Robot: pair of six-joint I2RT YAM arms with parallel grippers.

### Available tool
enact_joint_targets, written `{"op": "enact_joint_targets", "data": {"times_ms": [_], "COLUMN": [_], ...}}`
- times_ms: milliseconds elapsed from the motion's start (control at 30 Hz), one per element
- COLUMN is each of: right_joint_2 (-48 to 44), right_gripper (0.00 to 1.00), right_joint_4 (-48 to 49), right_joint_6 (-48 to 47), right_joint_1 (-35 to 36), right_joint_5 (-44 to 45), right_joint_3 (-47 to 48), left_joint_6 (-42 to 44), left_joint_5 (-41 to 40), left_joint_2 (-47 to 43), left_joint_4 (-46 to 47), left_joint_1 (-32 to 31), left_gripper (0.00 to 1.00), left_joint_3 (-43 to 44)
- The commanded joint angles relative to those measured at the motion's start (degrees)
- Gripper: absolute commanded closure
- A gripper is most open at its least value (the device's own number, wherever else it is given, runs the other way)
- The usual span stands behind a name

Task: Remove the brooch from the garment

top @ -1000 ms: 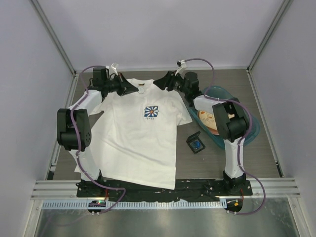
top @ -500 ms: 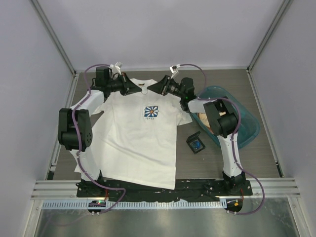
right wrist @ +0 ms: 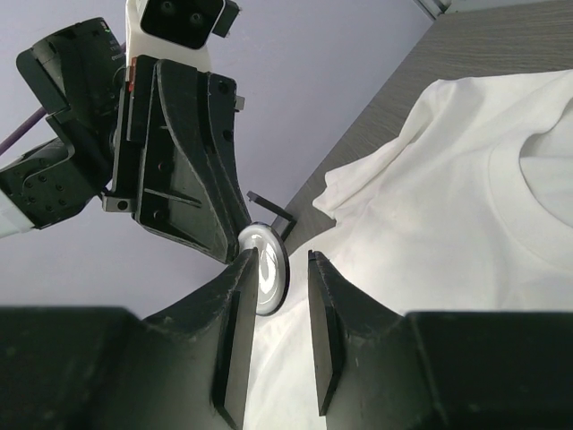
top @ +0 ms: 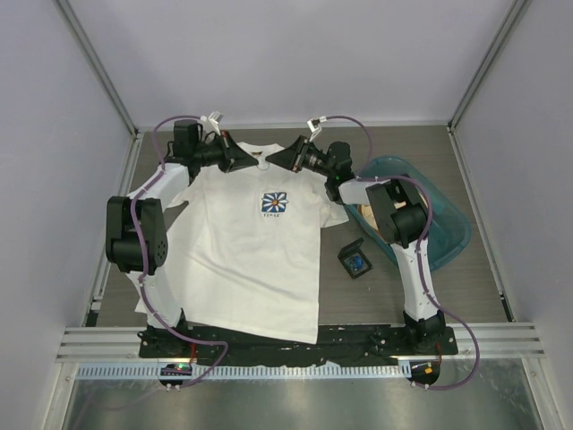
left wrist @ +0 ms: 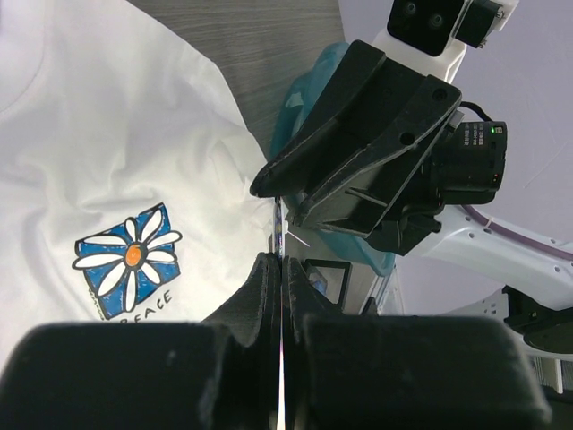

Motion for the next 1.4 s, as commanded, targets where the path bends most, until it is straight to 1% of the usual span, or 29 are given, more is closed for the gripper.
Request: {"op": "enact_joint_targets", "data": {"times_ms": [0, 167, 233, 267, 300, 333, 367, 467, 500, 600, 700, 733, 767, 833, 900, 933, 967, 1000, 1033, 1067, 1133, 1167, 1233, 1267, 1333, 1367], "right_joint_2": [-0.26, 0.53, 0.62, 0.79, 0.8, 0.8, 0.8, 0.8, 0.8, 0.97, 1.06, 1.06, 1.15, 1.15, 1.23, 1.24, 1.24, 1.32, 1.24, 1.15, 0.97, 0.62, 0.36, 0.36, 0.44, 0.62], "right_gripper": [0.65, 0.69, 0.73, 0.76, 0.82, 0.85, 0.9, 0.99, 0.99, 0.99, 0.99, 0.99, 0.99, 0.99, 0.99, 0.99, 0.99, 0.99, 0.99, 0.99, 0.93, 0.87, 0.81, 0.77, 0.75, 0.71], "right_joint_4": [2.29, 4.57, 5.63, 5.98, 6.16, 6.42, 6.95, 8.62, 8.88, 9.15, 9.41, 9.59, 9.76, 9.94, 9.85, 9.94, 9.94, 9.94, 9.94, 9.77, 9.33, 9.24, 9.41, 10.02, 11.17, 12.39], "right_joint_6": [-0.28, 1.21, 1.92, 2.01, 2.35, 2.45, 2.62, 3.23, 3.32, 3.76, 3.94, 4.03, 4.29, 4.38, 4.38, 4.38, 4.47, 4.55, 4.56, 4.47, 4.55, 4.82, 5.34, 5.78, 7.27, 7.8], "right_joint_1": [0.14, 0.23, 0.41, 0.32, 0.41, 0.41, 0.41, 0.32, 0.41, 0.41, 0.32, 0.32, 0.23, 0.23, 0.14, 0.14, 0.23, 0.23, 0.23, 0.14, -0.29, -0.56, -0.91, -1.0, -1.09, -1.09], "right_joint_5": [-1.37, -2.69, -3.13, -3.22, -3.4, -3.66, -3.66, -3.57, -3.57, -3.4, -3.22, -3.05, -3.13, -3.05, -3.13, -3.13, -3.05, -3.05, -3.13, -2.96, -2.08, -1.9, -1.55, -1.64, -2.16, -2.69], "right_joint_3": [2.38, 2.91, 2.82, 3.08, 3.17, 3.09, 3.09, 2.82, 2.82, 2.82, 2.74, 2.82, 2.82, 2.82, 2.82, 2.91, 3.0, 2.91, 2.91, 2.82, 2.47, 2.12, 1.68, 1.42, 1.68, 1.94], "left_joint_6": [-0.6, -1.57, -1.75, -1.83, -1.92, -2.01, -2.1, -2.8, -3.24, -3.85, -3.86, -3.86, -3.77, -3.77, -3.77, -3.77, -3.77, -3.68, -3.51, -3.07, -1.32, -0.78, 0.53, 0.97, 2.11, 3.43], "left_joint_5": [2.22, 2.57, 2.49, 2.49, 2.49, 2.4, 2.4, 1.87, 1.87, 2.57, 2.49, 2.4, 2.57, 2.49, 2.66, 2.66, 2.84, 2.84, 2.84, 2.66, 1.87, 1.52, 0.82, 0.64, -0.41, -0.76], "left_joint_2": [-0.82, -0.82, -0.74, -0.82, -0.82, -0.74, -0.74, -0.3, -0.12, 0.76, 0.76, 0.67, 0.67, 0.76, 0.76, 0.93, 0.85, 0.85, 0.85, 0.76, 0.58, 0.58, 0.41, 0.49, 0.32, 0.23], "left_joint_4": [3.83, 4.98, 5.07, 5.07, 5.07, 4.98, 4.98, 4.98, 4.98, 4.1, 4.1, 4.1, 4.1, 4.1, 4.1, 4.1, 4.1, 4.1, 4.01, 2.97, 1.47, 0.16, -0.29, -2.03, -3.45, -5.02], "left_joint_1": [-0.22, -0.22, -0.22, -0.22, -0.22, -0.22, -0.22, -0.57, -0.57, -0.57, -0.57, -0.48, -0.57, -0.57, -0.57, -0.57, -0.57, -0.57, -0.57, -0.57, -0.57, -0.57, -0.57, -0.57, -0.57, -0.57], "left_gripper": [1.0, 1.0, 1.0, 1.0, 1.0, 1.0, 1.0, 1.0, 1.0, 0.94, 0.87, 0.82, 0.8, 0.77, 0.76, 0.77, 0.8, 0.84, 0.91, 0.94, 1.0, 1.0, 1.0, 1.0, 1.0, 1.0], "left_joint_3": [1.46, 1.2, 1.2, 1.2, 1.29, 1.2, 1.2, 1.46, 1.46, 2.43, 2.25, 2.25, 2.25, 2.25, 2.34, 2.25, 2.25, 2.34, 2.43, 2.52, 3.04, 3.22, 3.48, 3.66, 4.36, 4.54]}}
